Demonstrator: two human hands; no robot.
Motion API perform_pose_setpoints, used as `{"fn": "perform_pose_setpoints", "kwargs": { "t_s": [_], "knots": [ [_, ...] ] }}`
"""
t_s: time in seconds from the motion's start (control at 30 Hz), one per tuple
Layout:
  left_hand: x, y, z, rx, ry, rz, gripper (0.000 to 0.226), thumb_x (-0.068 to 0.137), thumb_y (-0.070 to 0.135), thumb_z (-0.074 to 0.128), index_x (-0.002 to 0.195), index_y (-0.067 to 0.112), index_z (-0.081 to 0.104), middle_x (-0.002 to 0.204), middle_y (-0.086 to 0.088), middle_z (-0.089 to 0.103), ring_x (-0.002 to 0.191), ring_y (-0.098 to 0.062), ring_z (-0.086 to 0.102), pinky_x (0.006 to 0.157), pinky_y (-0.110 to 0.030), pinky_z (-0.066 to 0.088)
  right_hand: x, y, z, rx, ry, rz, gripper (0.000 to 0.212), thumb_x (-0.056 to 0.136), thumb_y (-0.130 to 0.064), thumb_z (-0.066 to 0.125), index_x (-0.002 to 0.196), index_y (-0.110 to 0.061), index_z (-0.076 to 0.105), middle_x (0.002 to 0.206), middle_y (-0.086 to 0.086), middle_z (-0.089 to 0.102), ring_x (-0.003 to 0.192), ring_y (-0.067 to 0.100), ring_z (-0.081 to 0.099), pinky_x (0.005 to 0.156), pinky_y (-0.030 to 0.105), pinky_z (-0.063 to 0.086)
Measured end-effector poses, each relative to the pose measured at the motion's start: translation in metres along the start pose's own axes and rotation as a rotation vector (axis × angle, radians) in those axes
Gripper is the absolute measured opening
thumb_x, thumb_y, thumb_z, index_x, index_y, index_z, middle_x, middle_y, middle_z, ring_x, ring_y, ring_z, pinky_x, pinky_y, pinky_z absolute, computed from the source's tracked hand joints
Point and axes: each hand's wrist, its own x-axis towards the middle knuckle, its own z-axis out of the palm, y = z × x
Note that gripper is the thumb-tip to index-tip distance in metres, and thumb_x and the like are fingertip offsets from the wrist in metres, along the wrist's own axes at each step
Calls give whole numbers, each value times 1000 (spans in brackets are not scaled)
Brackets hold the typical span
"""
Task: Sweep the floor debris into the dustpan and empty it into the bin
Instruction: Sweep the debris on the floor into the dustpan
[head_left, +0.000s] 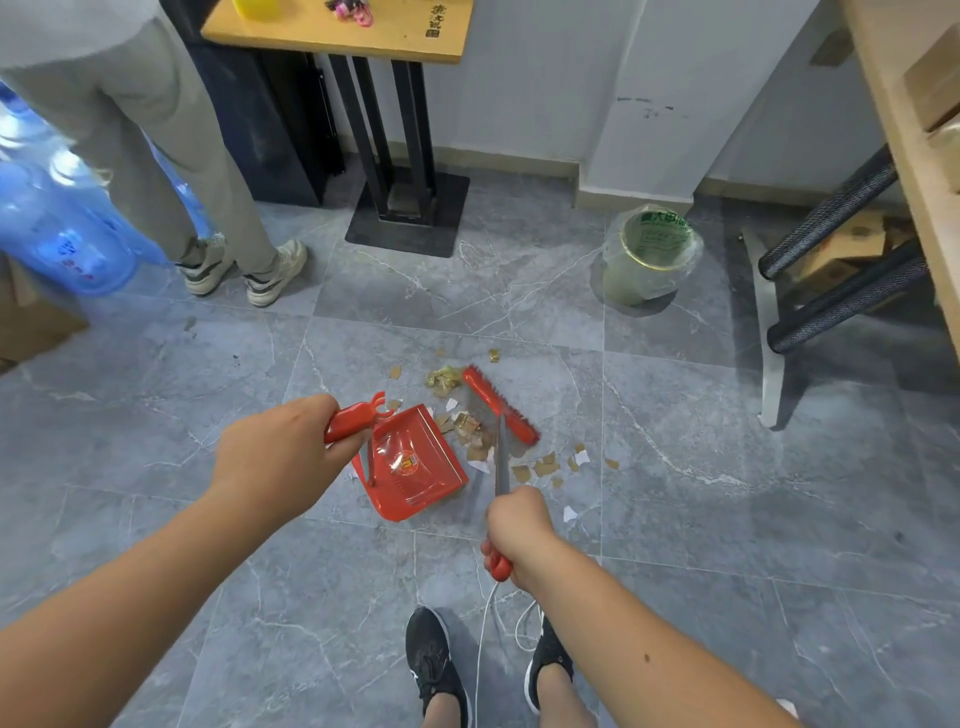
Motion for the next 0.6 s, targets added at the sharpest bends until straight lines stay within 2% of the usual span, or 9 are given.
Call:
{"fn": "perform_pose_setpoints", "kwargs": {
  "t_s": [0.13,0.3,0.43,0.5,0.6],
  "knots": [
    [14,7,-2,-13,-4,6,50,90,67,50,69,23,44,60,8,49,53,-22,51,47,-28,32,6,-22,-9,7,57,-40,39,91,2,25,125,-8,42,71,15,50,46,15,35,40,20,28],
    [33,14,1,-48,0,26,48,91,65,54,68,24,43,60,8,47,55,-22,50,48,-28,31,35,-66,-23,-14,60,-87,24,92,4,31,108,0,49,64,15,52,40,15,38,37,18,29],
    [51,21,6,-74,-14,31,46,91,65,56,74,22,50,61,8,50,57,-20,52,52,-30,42,63,-105,-33,33,49,-36,16,93,1,33,94,-3,48,61,12,47,37,13,34,35,13,27],
    [58,22,8,-77,-15,30,47,91,66,55,75,22,51,61,9,50,58,-20,53,53,-30,45,75,-123,-32,10,49,-45,17,93,1,34,100,-4,49,63,12,48,41,14,33,35,14,27],
    [64,18,10,-77,-16,20,47,91,66,55,76,22,51,62,9,48,60,-21,52,52,-29,41,91,-147,-23,-40,53,-66,24,94,0,33,111,-4,49,67,12,48,42,15,33,34,13,28]
  ]
}}
